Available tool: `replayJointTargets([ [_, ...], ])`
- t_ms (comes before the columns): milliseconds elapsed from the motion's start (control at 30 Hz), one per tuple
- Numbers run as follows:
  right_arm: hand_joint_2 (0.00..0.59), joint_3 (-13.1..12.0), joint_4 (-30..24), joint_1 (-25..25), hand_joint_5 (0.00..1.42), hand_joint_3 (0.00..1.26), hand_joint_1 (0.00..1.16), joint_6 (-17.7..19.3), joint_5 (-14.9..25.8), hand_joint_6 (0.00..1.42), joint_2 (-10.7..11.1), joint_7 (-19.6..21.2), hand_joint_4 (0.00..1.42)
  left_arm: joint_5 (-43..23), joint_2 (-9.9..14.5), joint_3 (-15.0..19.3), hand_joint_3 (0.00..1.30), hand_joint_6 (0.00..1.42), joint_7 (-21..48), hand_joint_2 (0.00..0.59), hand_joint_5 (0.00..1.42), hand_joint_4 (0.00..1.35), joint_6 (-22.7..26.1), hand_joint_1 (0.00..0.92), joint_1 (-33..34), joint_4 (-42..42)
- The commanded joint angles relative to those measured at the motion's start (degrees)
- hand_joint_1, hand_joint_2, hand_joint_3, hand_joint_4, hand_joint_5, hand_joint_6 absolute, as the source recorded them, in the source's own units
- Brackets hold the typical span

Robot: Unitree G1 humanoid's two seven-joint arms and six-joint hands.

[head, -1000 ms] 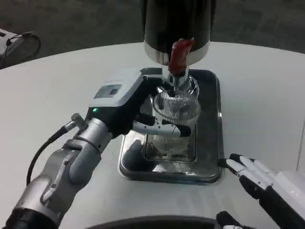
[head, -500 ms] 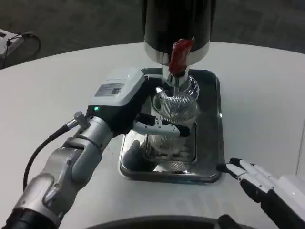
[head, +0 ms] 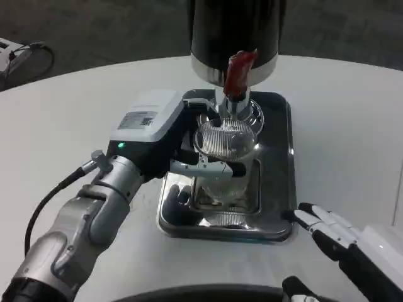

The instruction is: Grasp the cup under the faucet to collect the drink, then remove the cup.

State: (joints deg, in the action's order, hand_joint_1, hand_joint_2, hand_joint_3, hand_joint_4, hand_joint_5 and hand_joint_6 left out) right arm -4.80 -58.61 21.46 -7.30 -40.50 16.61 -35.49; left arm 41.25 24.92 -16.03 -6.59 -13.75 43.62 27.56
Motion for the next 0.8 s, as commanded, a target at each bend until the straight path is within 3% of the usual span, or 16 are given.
replayJointTargets([
  [33,0.458,0.87,0.42,-1.39,0.03,0.11,0.35,-1.44,0.13,0.08,0.98,-0.47,0.01,-0.35,0.84,0.81,0.73,1.33,-1.98,0.033,1.06,0.74,-0.43,0.300,0.06,-0.88],
  [133,0.463,1.05,0.34,-2.72,0.03,0.11,0.33,-2.40,0.07,0.09,1.52,-0.36,0.01,-0.94,0.87,1.25,0.60,1.30,-2.73,0.046,1.01,0.56,-0.82,0.233,0.38,-0.28],
  [400,0.463,2.69,0.57,-6.03,0.04,0.12,0.32,-3.70,1.24,0.09,2.95,-0.53,0.03,-3.07,1.42,2.41,0.46,1.18,-2.78,0.039,0.82,0.37,-2.24,0.159,1.35,0.90],
  [700,0.463,4.24,0.56,-6.34,0.06,0.12,0.32,-5.53,-0.15,0.11,3.26,-0.33,0.04,-5.59,3.00,2.91,0.40,1.14,-1.93,0.040,0.77,0.33,-3.64,0.132,0.45,0.96],
  [800,0.463,4.22,0.16,-5.92,0.06,0.12,0.32,-4.54,-0.71,0.11,3.79,0.16,0.04,-8.29,3.53,4.72,0.40,0.99,-0.68,0.033,0.72,0.34,-3.16,0.091,-0.62,0.36],
])
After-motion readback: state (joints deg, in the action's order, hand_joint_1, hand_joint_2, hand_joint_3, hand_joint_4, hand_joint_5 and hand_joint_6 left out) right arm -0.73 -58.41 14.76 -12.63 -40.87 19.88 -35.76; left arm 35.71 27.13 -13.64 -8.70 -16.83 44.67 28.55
